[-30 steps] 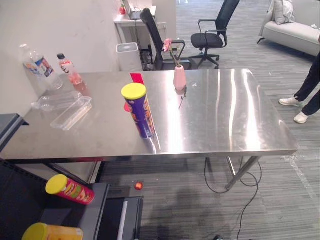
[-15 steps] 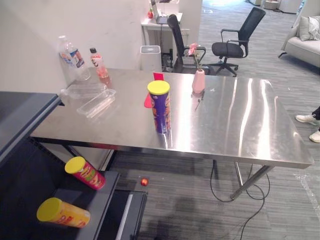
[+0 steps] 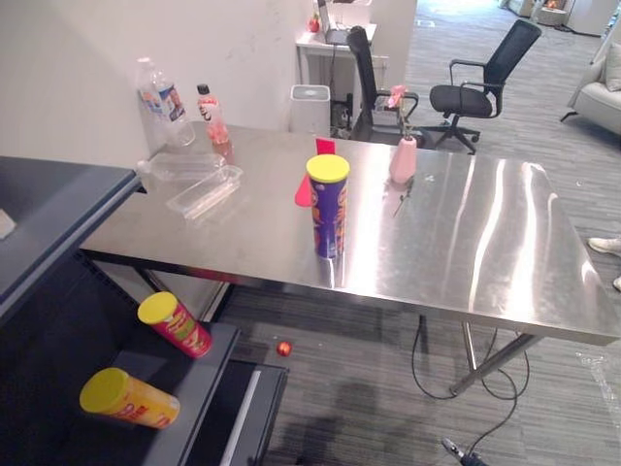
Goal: Put the gum and the chips on the shelf.
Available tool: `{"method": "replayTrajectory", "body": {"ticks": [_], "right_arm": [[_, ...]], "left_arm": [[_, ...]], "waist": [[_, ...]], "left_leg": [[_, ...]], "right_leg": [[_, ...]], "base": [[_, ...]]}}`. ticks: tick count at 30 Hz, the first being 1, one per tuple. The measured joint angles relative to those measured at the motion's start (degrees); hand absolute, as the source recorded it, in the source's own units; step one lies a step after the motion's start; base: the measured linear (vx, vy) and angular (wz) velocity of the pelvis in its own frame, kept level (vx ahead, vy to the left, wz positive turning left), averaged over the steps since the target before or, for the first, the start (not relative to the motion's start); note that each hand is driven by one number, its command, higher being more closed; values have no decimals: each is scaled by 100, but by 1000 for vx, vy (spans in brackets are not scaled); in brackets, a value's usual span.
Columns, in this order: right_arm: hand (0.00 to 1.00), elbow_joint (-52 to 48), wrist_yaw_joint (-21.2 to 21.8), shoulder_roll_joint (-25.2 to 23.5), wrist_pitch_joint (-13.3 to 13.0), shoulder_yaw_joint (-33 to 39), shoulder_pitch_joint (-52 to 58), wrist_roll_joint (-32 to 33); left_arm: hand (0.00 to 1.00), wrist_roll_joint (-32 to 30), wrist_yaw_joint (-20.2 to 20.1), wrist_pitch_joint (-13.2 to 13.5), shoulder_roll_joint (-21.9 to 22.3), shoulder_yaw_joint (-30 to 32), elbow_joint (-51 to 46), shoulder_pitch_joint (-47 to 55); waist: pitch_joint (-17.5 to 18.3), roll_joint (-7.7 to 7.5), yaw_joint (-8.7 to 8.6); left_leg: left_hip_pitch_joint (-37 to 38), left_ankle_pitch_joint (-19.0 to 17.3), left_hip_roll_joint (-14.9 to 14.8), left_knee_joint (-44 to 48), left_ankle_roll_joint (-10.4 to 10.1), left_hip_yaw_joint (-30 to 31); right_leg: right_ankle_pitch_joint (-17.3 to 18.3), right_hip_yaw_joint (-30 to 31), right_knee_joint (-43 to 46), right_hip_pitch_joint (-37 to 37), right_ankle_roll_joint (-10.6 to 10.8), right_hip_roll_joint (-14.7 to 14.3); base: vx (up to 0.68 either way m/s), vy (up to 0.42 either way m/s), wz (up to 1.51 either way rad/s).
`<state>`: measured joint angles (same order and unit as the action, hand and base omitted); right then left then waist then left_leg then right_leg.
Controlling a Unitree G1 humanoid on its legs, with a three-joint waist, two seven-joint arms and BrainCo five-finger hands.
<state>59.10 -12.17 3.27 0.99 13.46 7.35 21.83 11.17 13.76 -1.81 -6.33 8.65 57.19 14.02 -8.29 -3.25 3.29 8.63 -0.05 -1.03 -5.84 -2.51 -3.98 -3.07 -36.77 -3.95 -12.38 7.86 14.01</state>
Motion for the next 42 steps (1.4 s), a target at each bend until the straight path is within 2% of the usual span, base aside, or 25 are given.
{"method": "replayTrajectory", "body": {"ticks": [2,3,8,11,15,19,23,28,35,36,39,40,42], "right_arm": [[0,9,-275,10,-13,268,-8,209],[0,9,-601,21,-57,587,-39,455],[0,-284,-1289,207,-269,1594,-181,1143],[0,-829,-1502,538,-375,2048,-355,1331],[0,-1838,-1497,899,-665,2284,-664,1410],[0,-3103,-1468,1188,-682,2327,-1121,882],[0,-4379,-1214,1214,-636,2284,-1364,243],[0,-5420,-968,1202,-450,2006,-1434,-435],[0,-6180,-298,1195,-411,1803,-1387,-646],[0,-6377,81,1200,-412,1600,-1387,-814],[0,-6594,580,1214,-411,1274,-1389,-837],[0,-6695,991,1259,-409,999,-1389,-837],[0,-6769,1348,1300,-404,720,-1396,-852]], "left_arm": [[0,2,8,4,23,74,-1,1],[0,2,30,15,28,90,-1,5],[0,2,141,200,129,307,-27,98],[0,1,169,208,167,424,-52,162],[0,-2,168,205,191,513,-134,222],[0,-9,165,173,244,527,-373,336],[0,-12,159,165,276,543,-485,371],[0,-12,164,173,391,710,-585,388],[0,-11,212,167,404,751,-578,392],[0,-14,213,167,404,757,-580,392],[0,-16,213,166,403,766,-580,392],[0,-22,213,167,403,786,-580,393],[0,-25,213,168,404,813,-579,394]], "waist": [[-1,-2,17],[-3,-6,20],[-13,-22,15],[-23,-17,-7],[-22,-3,-20],[-13,33,-83],[-10,35,-146],[3,-2,-152],[9,-15,-168],[11,-19,-164],[18,-31,-157],[26,-42,-149],[37,-60,-145]], "left_leg": [[-4,6,7,0,7,15],[-10,12,10,0,8,22],[-30,18,10,0,8,23],[-47,15,4,0,4,13],[-158,13,-16,6,-7,-43],[-214,17,-54,35,-7,-143],[-186,3,-86,37,-26,-213],[-128,-73,-153,38,-58,-420],[-127,-84,-196,38,-59,-503],[-129,-84,-209,37,-60,-504],[-134,-84,-224,37,-60,-504],[-138,-84,-230,37,-60,-504],[-141,-84,-235,37,-60,-502]], "right_leg": [[1,-24,1,-9,-2,8],[1,-32,4,-10,-2,12],[2,-31,13,6,-1,19],[21,-20,12,32,26,20],[22,74,35,195,29,7],[-3,183,61,322,-1,-24],[-23,291,93,393,25,-46],[-22,518,91,456,25,-77],[-24,603,92,513,27,-99],[-24,602,92,513,27,-111],[-24,602,89,513,27,-125],[-24,600,84,513,26,-133],[-24,597,78,513,27,-138]], "base": [[2,17,8],[-2,19,4],[0,0,0],[0,0,0],[11,16,-10],[50,7,-12],[71,4,-10],[33,6,-21],[10,-3,-7],[0,0,0],[0,0,0],[0,0,0],[0,0,0]]}}
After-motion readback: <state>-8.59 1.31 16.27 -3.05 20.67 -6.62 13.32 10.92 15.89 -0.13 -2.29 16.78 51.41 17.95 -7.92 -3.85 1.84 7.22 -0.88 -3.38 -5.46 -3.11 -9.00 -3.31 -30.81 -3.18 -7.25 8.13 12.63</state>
